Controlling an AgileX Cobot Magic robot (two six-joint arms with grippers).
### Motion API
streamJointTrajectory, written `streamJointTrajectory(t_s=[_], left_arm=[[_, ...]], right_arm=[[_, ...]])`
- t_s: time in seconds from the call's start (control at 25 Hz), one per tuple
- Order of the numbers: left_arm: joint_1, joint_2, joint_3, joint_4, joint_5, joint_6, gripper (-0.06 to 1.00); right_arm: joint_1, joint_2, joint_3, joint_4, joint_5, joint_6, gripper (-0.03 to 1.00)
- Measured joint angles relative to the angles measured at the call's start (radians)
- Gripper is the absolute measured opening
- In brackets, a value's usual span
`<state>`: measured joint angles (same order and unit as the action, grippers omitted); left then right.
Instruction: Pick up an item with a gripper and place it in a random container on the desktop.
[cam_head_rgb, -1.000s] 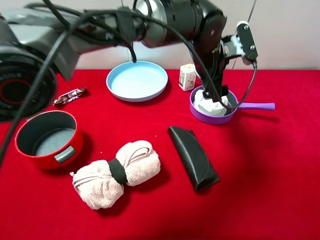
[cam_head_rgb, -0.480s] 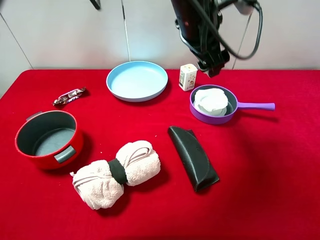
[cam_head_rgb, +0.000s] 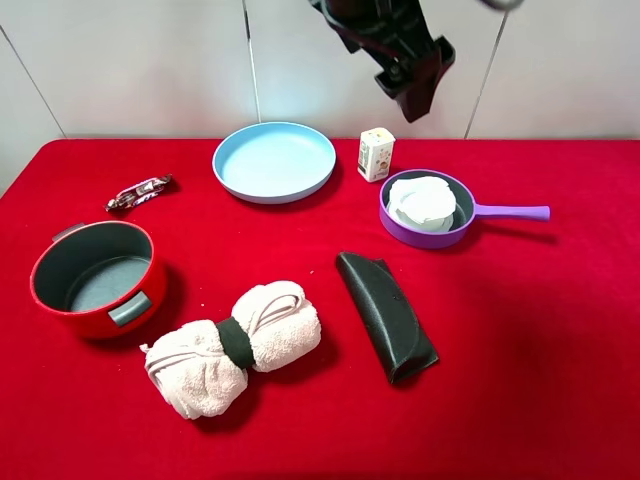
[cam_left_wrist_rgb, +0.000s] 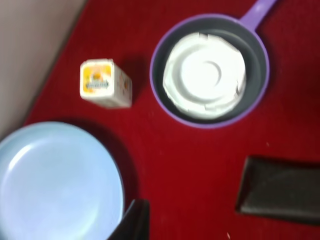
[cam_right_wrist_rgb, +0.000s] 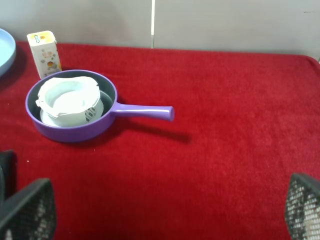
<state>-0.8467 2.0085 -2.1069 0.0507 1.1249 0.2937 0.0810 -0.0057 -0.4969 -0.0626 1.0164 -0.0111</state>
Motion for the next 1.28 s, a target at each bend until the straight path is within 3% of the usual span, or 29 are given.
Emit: streamJointTrajectory(t_s=[0.24,0.44,0.68,1.28], left_arm=[[0.000,-0.089,0.025,0.004,0.050,-0.075,0.99],[0.000,-0.236,0.158,0.015,0.052,-0.137,0.99],[0.000,-0.451,0.421,0.090,0.049,-0.232,0.99],[0.000,-0.964,1.049,0.094,-0.020,-0.403,0.99]], right_arm=[[0.000,0.000,0.000,0.000,0.000,0.000,0.69],[0.000,0.000,0.000,0.000,0.000,0.000,0.69],[0.000,0.000,0.000,0.000,0.000,0.000,0.69],[0.000,0.000,0.000,0.000,0.000,0.000,0.69]])
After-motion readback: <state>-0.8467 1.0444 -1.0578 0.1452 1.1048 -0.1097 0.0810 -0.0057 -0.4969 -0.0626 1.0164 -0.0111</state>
